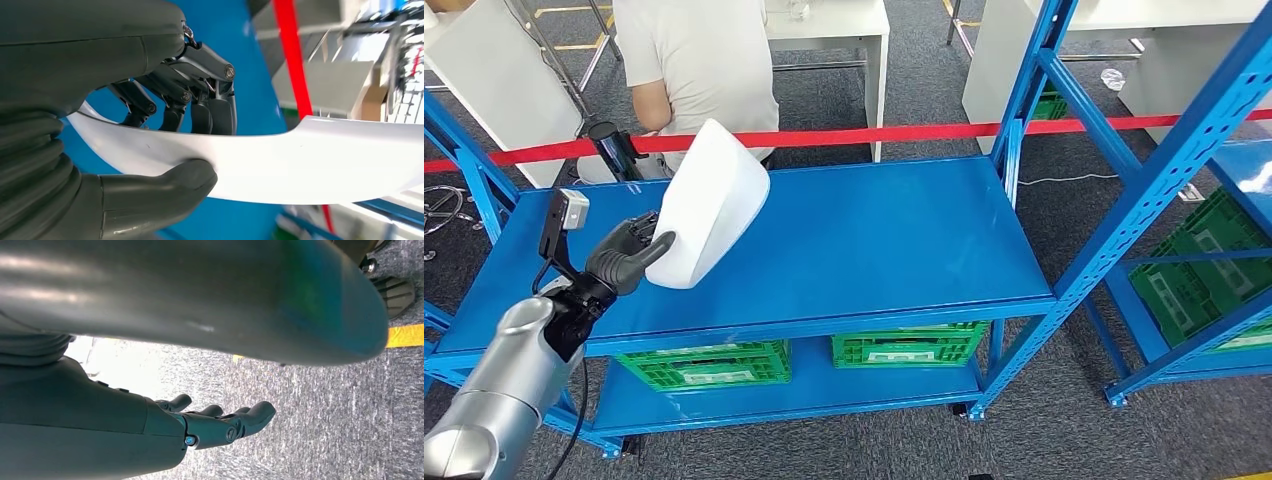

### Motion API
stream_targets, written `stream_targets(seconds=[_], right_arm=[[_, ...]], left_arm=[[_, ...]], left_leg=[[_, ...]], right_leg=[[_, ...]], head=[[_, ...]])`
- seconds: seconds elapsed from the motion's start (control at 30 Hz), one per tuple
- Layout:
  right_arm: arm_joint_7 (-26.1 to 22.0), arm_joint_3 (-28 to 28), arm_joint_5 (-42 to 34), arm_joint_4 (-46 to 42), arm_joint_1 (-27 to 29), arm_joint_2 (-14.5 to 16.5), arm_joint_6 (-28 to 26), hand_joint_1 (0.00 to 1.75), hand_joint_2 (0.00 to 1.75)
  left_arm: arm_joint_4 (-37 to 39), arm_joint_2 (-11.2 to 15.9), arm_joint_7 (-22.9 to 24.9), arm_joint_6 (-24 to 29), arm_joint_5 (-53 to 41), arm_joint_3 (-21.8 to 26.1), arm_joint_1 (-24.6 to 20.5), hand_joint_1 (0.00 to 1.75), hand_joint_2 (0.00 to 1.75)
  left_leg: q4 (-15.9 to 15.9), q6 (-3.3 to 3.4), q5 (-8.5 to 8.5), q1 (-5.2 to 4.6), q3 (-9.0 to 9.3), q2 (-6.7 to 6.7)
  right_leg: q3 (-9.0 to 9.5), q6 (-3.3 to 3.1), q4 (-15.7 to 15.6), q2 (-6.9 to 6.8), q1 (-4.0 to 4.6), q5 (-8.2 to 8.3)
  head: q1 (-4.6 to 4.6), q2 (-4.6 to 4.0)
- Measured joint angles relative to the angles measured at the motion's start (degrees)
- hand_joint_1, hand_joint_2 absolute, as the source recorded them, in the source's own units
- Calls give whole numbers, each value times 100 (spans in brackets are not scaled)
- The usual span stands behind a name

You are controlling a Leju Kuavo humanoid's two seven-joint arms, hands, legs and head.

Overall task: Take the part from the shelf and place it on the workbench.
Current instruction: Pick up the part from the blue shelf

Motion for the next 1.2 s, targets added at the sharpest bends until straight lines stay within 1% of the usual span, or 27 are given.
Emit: stream_targets(seconds=[0.07, 0.1, 0.17, 0.23, 0.3, 0.47, 0.57, 0.7, 0.77, 0.83, 0.87, 0.9, 0.97, 1.0, 1.03, 1.07, 1.1, 1.13, 1.17, 1.2], right_arm=[[4, -16, -16, 0, 0, 3, 0, 0, 0], [6, -31, -25, 0, 0, 8, 0, 0, 0], [9, -66, -34, 0, 0, 20, 0, 0, 0], [10, -96, -35, 0, 0, 33, 0, 0, 0], [13, -121, -35, 0, 1, 44, 0, 0, 0], [55, -171, -53, 0, 1, 73, 0, 0, 0], [72, -225, -72, 0, -1, 89, 0, 0, 0], [72, -269, -87, 0, 0, 114, 0, 0, 0], [66, -290, -87, 0, 1, 124, 0, 0, 0], [69, -307, -87, 0, 0, 130, 0, 0, 0], [74, -317, -87, 0, 0, 131, 0, 0, 0], [78, -327, -87, 0, 0, 132, 0, 0, 0], [83, -344, -87, 0, 3, 133, 0, 0, 0], [83, -356, -87, 0, 4, 133, 0, 0, 0], [83, -368, -87, 0, 4, 132, 0, 0, 0], [81, -380, -86, 0, 4, 132, 0, 0, 0], [80, -389, -85, 0, 3, 131, 0, 0, 0], [78, -392, -81, 0, -1, 131, 0, 0, 0], [74, -395, -75, 0, -5, 131, 0, 0, 0], [71, -399, -67, 0, -9, 131, 0, 0, 0]], left_arm=[[37, -88, 1017, -183, 852, 320, 0, 175, 175], [54, -135, 1526, -187, 1264, 478, -1, 175, 175], [70, -228, 2313, -64, 1911, 732, 0, 175, 175], [60, -301, 2736, 101, 2306, 876, 0, 175, 175], [29, -354, 2943, 221, 2540, 946, 0, 175, 175], [-159, -448, 3283, 367, 3165, 945, 49, 175, 175], [-277, -488, 3331, 394, 3454, 850, 80, 175, 175], [-379, -506, 3314, 392, 3719, 683, 87, 175, 175], [-434, -509, 3286, 392, 3846, 578, 87, 175, 175], [-515, -516, 3242, 389, 4002, 455, 89, 175, 175], [-558, -520, 3217, 386, 4077, 392, 90, 175, 175], [-596, -525, 3195, 384, 4137, 329, 93, 175, 175], [-651, -525, 3151, 383, 4234, 199, 116, 175, 175], [-669, -525, 3131, 383, 4278, 132, 137, 175, 175], [-687, -523, 3113, 383, 4321, 66, 161, 175, 175], [-707, -520, 3098, 383, 4360, 8, 180, 175, 175], [-730, -515, 3087, 383, 4392, -43, 192, 175, 175], [-761, -505, 3073, 383, 4421, -91, 198, 175, 175], [-795, -492, 3058, 383, 4443, -133, 199, 175, 175], [-826, -478, 3043, 380, 4460, -175, 199, 175, 175]], left_leg=[[0, 0, 0, 0, 0, 0], [0, 0, 0, 0, -1, 0], [0, 0, 0, 0, -1, -1], [0, 1, 0, 0, -2, -1], [0, 1, -1, 0, -3, 0], [0, 1, -1, 0, -3, -1], [9, 11, -7, -8, -7, -2], [27, 47, -25, -39, -13, 0], [22, 78, -1, -52, -14, 0], [-51, 128, 74, -19, 6, 14], [-94, 154, 110, 3, 12, 23], [-124, 173, 138, 24, 12, 32], [-113, 190, 153, 27, -27, 39], [-94, 190, 153, 28, -49, 40], [-69, 188, 151, 30, -72, 41], [-40, 183, 148, 37, -95, 41], [-4, 169, 140, 47, -118, 40], [36, 145, 129, 56, -148, 38], [78, 110, 119, 57, -182, 34], [116, 73, 114, 52, -210, 29]], right_leg=[[0, 0, -1, 0, 0, 0], [0, 0, -1, 0, 0, 0], [0, 0, -3, 0, 1, 0], [0, 0, -3, 0, 1, 0], [0, 0, -4, 0, 1, 0], [0, 0, -5, 0, 0, 0], [1, 8, -12, -1, -4, 3], [2, 43, -24, 0, -24, 12], [7, 78, -38, 1, -37, 37], [-10, 121, -19, 1, -34, 11], [-65, 135, 101, 1, -28, -91], [-166, 146, 333, 0, -26, -250], [-486, 169, 1091, 0, -31, -635], [-620, 181, 1411, -1, -36, -742], [-677, 190, 1565, -2, -41, -747], [-628, 195, 1493, -3, -45, -647], [-466, 200, 1198, -8, -52, -470], [-252, 200, 803, -13, -56, -340], [-73, 181, 479, -9, -49, -232], [47, 156, 249, -3, -42, -181]], head=[[0, 0], [0, 0], [0, 0], [0, 0], [0, 0], [0, 0], [0, 0], [-1, 0], [-1, 0], [0, 0], [2, 0], [4, 0], [7, 0], [7, 0], [7, 0], [7, 0], [7, 0], [7, 0], [7, 0], [4, 0]])
